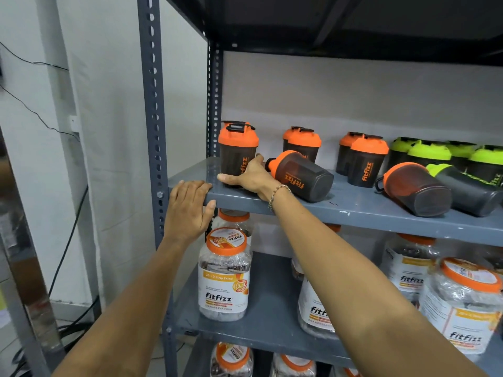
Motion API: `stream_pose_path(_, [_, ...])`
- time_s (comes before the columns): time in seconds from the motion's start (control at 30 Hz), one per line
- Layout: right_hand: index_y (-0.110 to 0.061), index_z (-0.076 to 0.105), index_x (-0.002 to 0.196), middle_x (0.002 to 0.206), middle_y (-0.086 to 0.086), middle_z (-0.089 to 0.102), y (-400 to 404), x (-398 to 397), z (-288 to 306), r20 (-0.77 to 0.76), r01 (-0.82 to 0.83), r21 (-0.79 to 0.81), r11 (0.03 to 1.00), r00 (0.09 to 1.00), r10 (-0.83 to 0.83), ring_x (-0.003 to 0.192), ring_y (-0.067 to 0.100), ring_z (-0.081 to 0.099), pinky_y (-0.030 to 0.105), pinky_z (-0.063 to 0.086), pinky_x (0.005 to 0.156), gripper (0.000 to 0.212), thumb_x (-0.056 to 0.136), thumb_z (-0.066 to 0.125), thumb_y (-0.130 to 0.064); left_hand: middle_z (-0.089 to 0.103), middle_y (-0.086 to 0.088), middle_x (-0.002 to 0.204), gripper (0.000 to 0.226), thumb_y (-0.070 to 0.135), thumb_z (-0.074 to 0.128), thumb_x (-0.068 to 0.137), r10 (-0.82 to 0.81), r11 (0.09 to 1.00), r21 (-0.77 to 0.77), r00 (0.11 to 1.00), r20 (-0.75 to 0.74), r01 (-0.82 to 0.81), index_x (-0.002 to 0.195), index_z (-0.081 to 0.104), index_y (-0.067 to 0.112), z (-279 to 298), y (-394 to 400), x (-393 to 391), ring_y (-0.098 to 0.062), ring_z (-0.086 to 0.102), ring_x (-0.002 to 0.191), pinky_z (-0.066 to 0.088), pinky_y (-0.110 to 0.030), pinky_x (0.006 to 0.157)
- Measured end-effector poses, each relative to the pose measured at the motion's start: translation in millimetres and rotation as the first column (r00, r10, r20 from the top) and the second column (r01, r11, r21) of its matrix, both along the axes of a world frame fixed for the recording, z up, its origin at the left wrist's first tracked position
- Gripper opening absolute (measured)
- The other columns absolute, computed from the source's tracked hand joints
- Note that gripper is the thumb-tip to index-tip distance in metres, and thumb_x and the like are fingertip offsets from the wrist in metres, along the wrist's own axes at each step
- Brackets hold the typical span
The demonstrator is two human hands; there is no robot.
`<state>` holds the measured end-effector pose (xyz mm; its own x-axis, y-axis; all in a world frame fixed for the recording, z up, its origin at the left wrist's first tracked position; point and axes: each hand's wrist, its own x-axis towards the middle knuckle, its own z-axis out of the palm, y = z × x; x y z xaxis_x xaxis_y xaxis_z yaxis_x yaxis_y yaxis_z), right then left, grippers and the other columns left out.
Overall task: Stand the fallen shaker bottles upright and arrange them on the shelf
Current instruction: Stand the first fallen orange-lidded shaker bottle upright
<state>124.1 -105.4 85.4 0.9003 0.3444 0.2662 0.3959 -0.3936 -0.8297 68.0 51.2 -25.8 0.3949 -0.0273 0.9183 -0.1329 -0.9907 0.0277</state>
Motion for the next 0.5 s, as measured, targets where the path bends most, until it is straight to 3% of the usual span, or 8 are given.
stream_pose_path(0.1, [-0.007,0.021,0.133,0.115,0.006,0.05,-6.3,3.9,3.5,-0.087,-0.072,0.002,0.997,0.994,0.072,0.118,0.026,0.053,0.035,0.05,0.095,0.087,0.071,0.082,-0.008,0.059,-0.015,0.11,0.038,0.032,0.038,0.093,0.005,1.0,0.001,1.0,0.001,-0.005,0.115,0.054,0.006,0.3,-0.4,1.2,-0.025,0.046,0.106,0.026,-0.043,0.105])
stream_pose_path(0.17, [-0.007,0.023,0.132,0.122,0.011,0.052,-7.1,3.7,5.1,-0.097,-0.084,0.001,0.996,0.992,0.084,0.116,0.026,0.055,0.034,0.052,0.092,0.083,0.071,0.08,-0.003,0.059,-0.015,0.111,0.037,0.032,0.039,0.092,0.003,1.0,-0.008,1.0,0.012,-0.003,0.116,0.053,0.007,0.1,-1.3,2.4,-0.025,0.046,0.106,0.027,-0.043,0.104])
stream_pose_path(0.3, [-0.004,0.022,0.133,0.129,0.013,0.052,-1.1,2.8,0.4,-0.033,-0.059,-0.034,0.998,0.998,0.058,0.121,0.028,0.052,0.043,0.043,0.106,0.089,0.07,0.084,-0.013,0.059,-0.015,0.111,0.036,0.032,0.039,0.092,0.003,1.0,-0.016,1.0,0.024,-0.002,0.116,0.051,0.008,-1.3,-2.7,1.4,-0.025,0.046,0.106,0.028,-0.044,0.103])
stream_pose_path(0.5, [-0.006,0.022,0.13,0.133,0.013,0.051,3.6,-1.2,-0.7,0.052,-0.015,-0.068,0.998,0.998,0.019,0.124,0.028,0.05,0.04,0.043,0.105,0.088,0.07,0.084,-0.021,0.058,-0.015,0.113,0.038,0.033,0.039,0.092,0.025,0.999,-0.023,1.0,-0.006,-0.025,0.116,0.053,0.007,-1.2,-3.3,1.2,-0.026,0.046,0.107,0.027,-0.042,0.104])
